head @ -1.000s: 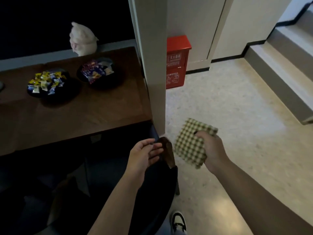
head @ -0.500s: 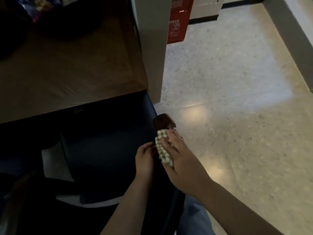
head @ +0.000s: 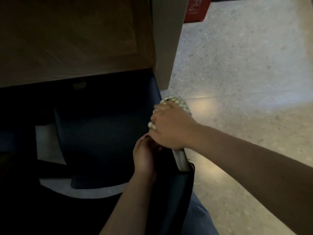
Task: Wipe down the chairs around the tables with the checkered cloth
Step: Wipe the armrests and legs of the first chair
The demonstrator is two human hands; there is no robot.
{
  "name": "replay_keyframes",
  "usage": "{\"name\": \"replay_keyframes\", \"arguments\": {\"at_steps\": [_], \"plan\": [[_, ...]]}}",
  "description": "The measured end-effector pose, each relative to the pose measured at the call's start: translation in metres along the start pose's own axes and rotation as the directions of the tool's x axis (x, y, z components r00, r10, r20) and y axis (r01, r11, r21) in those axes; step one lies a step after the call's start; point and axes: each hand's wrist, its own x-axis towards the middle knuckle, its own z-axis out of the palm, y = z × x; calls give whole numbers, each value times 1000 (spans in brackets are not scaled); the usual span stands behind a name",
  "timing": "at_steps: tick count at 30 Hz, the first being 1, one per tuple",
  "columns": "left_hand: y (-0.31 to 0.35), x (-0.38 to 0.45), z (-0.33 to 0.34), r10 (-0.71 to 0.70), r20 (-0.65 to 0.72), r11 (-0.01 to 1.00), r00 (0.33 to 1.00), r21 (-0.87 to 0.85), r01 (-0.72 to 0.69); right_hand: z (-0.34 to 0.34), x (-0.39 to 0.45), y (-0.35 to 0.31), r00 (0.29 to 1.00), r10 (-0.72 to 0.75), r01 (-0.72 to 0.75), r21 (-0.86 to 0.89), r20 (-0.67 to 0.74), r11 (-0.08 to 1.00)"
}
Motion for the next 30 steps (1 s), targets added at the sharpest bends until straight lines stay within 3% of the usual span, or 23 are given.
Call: {"name": "replay_keyframes", "arguments": {"at_steps": [2, 3, 4, 6, 7, 8, 10, 12, 15, 18, 19, 22, 25, 27, 30], "plan": [[-2, 5, 2, 67, -10, 996, 998, 65, -66, -2, 5, 10, 976, 129, -70, 307, -175, 949], [0, 7, 6, 87, -22, 995, 996, 46, -86, 6, 3, 13, 938, 229, -76, 492, -260, 867], [1, 7, 11, 114, -16, 992, 993, 49, -113, 15, -3, 12, 891, 364, -84, 687, -273, 722], [8, 7, 22, 166, 4, 982, 986, 90, -166, 30, -9, 7, 794, 600, -57, 971, -98, 234], [14, 6, 29, 185, 17, 973, 983, 137, -185, 38, -8, 8, 747, 664, -35, 999, 27, -1], [19, 6, 38, 185, 34, 961, 982, 205, -188, 46, -5, 11, 712, 687, -41, 986, 143, -163], [31, 6, 55, 164, 72, 912, 984, 370, -179, 60, 1, 20, 659, 683, -83, 933, 316, -351], [39, 9, 68, 153, 74, 840, 985, 515, -170, 73, 4, 25, 650, 632, -117, 877, 423, -467], [42, 13, 73, 171, 80, 788, 982, 588, -185, 92, 10, 30, 669, 582, -178, 860, 462, -478], [43, 11, 72, 184, 75, 775, 980, 603, -192, 92, 11, 29, 698, 621, -202, 930, 356, -306], [44, 10, 72, 184, 66, 772, 981, 607, -186, 87, 8, 26, 699, 651, -147, 950, 296, -275], [45, 8, 73, 187, 65, 776, 980, 603, -188, 65, -9, 10, 723, 678, 172, 915, 134, -364], [48, 2, 75, 172, 51, 808, 984, 564, -171, 47, -35, -5, 743, 666, 324, 906, -65, -273], [48, 2, 76, 148, 6, 848, 989, 514, -130, 47, -60, -19, 753, 652, 313, 918, -84, -244], [45, 2, 73, 125, -101, 907, 987, 415, -72, 55, -98, -42, 789, 612, 179, 971, -47, -156]]}}
